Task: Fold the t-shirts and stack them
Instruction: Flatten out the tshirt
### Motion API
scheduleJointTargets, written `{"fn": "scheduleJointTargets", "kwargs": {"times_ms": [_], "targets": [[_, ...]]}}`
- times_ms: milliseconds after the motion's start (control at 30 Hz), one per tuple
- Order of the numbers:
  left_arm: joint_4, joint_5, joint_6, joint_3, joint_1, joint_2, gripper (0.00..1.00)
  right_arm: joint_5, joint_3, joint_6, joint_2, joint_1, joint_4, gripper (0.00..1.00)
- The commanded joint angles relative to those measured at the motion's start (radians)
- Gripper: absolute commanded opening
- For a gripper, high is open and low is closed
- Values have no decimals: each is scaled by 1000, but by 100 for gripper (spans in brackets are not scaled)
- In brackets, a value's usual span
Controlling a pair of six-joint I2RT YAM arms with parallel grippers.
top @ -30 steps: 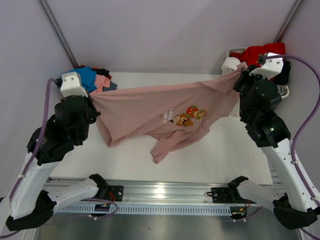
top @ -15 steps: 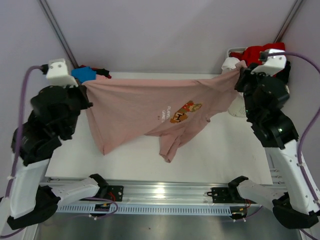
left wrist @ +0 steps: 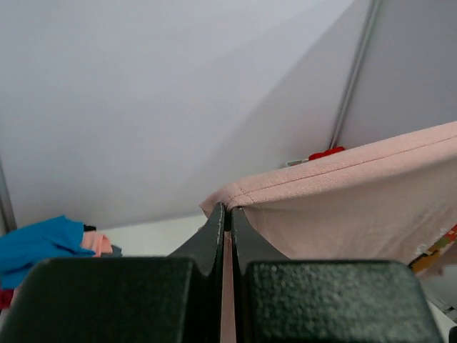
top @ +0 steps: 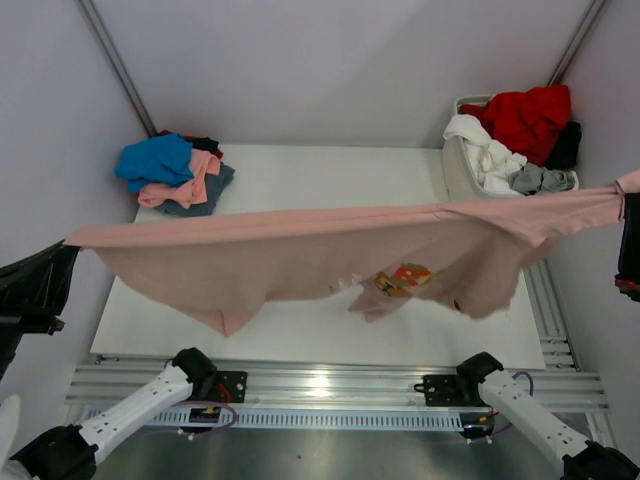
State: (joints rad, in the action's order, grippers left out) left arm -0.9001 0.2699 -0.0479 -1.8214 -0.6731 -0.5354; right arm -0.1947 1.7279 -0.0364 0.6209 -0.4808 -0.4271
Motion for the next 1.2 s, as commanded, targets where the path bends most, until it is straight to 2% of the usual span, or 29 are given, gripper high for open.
{"fn": "scheduleJointTargets", "kwargs": {"times_ms": [0, 167, 267, 333, 467, 533, 567, 633, 667, 700, 833, 1000, 1167], "targets": [[46, -20, 68, -21, 7, -20, 0, 9, 15, 32, 19, 7, 68, 0], [56, 75, 65, 100, 9, -57, 0, -87, -62, 17, 121, 7, 57, 0], [98, 123, 68, 230, 9, -119, 0, -182, -138, 13, 262, 5, 36, 0], [174, 182, 69, 388, 9, -164, 0, -222, -215, -25, 382, 8, 27, 0], [312, 253, 57, 582, 42, -354, 0, -243, -444, -77, 509, 31, 222, 0], [349, 182, -50, 609, 117, -431, 0, -241, -520, -77, 597, 38, 325, 0], [359, 98, -82, 611, 209, -472, 0, -241, -528, -73, 632, 39, 350, 0], [363, 51, -144, 608, 294, -621, 0, -242, -528, -57, 713, 41, 390, 0], [346, 48, -188, 556, 341, -674, 0, -244, -507, -48, 787, 39, 407, 0], [340, 72, -199, 536, 346, -755, 0, -245, -498, -43, 821, 39, 412, 0], [446, 120, -228, 566, 366, -769, 0, -245, -490, -37, 896, 39, 415, 0], [409, 141, -253, 585, 418, -794, 0, -281, -593, -36, 860, 39, 493, 0], [411, 106, -276, 582, 418, -850, 0, -316, -591, -42, 890, 34, 488, 0]]}}
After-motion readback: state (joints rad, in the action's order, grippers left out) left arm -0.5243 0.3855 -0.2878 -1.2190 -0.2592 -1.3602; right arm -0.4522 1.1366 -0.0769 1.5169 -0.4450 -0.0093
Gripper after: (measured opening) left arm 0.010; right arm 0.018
